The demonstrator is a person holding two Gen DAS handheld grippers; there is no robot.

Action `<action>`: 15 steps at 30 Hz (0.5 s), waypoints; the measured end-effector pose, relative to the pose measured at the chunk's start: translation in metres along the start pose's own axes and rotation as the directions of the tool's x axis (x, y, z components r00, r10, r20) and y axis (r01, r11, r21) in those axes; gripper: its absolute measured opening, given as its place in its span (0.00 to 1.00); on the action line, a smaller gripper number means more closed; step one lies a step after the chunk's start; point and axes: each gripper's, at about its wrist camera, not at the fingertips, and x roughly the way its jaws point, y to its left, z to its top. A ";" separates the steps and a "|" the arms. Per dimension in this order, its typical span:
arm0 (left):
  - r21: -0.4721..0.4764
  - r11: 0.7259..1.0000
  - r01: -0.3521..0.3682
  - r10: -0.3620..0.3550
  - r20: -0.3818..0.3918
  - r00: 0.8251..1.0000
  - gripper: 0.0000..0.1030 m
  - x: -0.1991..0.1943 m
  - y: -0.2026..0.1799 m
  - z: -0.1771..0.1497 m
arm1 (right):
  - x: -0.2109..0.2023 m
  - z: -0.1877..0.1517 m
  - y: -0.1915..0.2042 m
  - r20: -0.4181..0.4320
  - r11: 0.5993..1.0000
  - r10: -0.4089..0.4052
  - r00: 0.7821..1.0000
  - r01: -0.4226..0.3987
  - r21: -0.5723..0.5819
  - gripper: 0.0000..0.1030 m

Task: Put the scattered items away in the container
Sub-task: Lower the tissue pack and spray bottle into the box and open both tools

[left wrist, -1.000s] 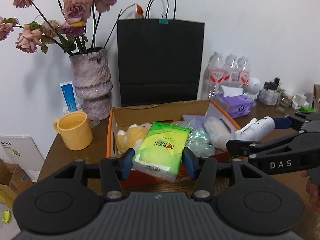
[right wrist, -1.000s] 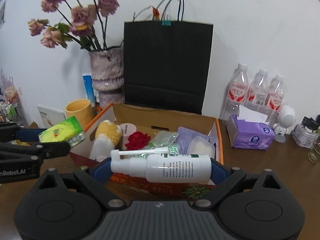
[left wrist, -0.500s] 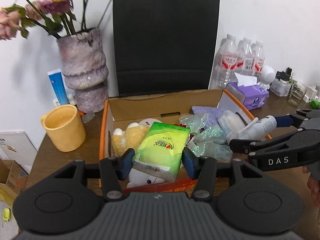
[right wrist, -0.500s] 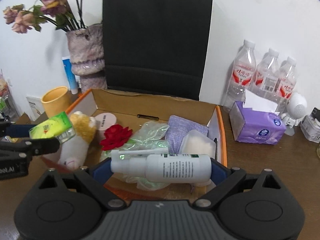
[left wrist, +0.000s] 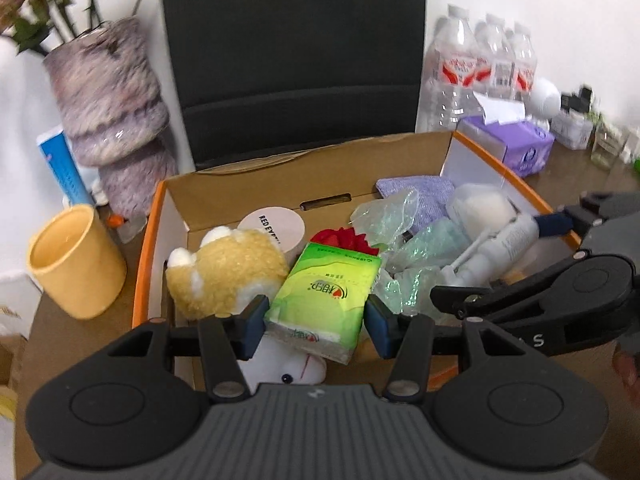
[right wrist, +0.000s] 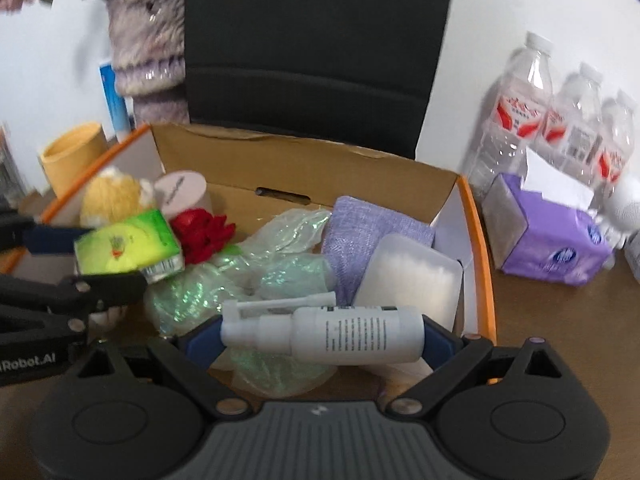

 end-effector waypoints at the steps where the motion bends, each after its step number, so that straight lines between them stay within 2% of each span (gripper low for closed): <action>1: 0.025 1.000 -0.010 0.010 -0.005 1.000 0.52 0.002 -0.001 0.002 | 0.002 0.001 0.001 -0.001 1.000 -0.010 1.000 0.010 -0.016 0.95; 7: 0.130 0.990 -0.055 0.057 -0.014 0.998 0.53 0.012 -0.010 0.006 | 0.009 0.004 0.010 -0.001 0.993 -0.063 0.998 0.062 -0.097 0.96; 11: 0.124 0.991 -0.052 0.052 0.004 0.999 0.56 0.012 -0.011 0.004 | 0.013 0.004 0.010 -0.002 0.990 -0.075 0.997 0.074 -0.117 0.98; 15: 0.115 0.992 -0.043 0.043 0.003 0.999 0.66 0.009 -0.010 0.006 | 0.014 0.004 0.007 -0.015 0.992 -0.071 0.997 0.069 -0.109 1.00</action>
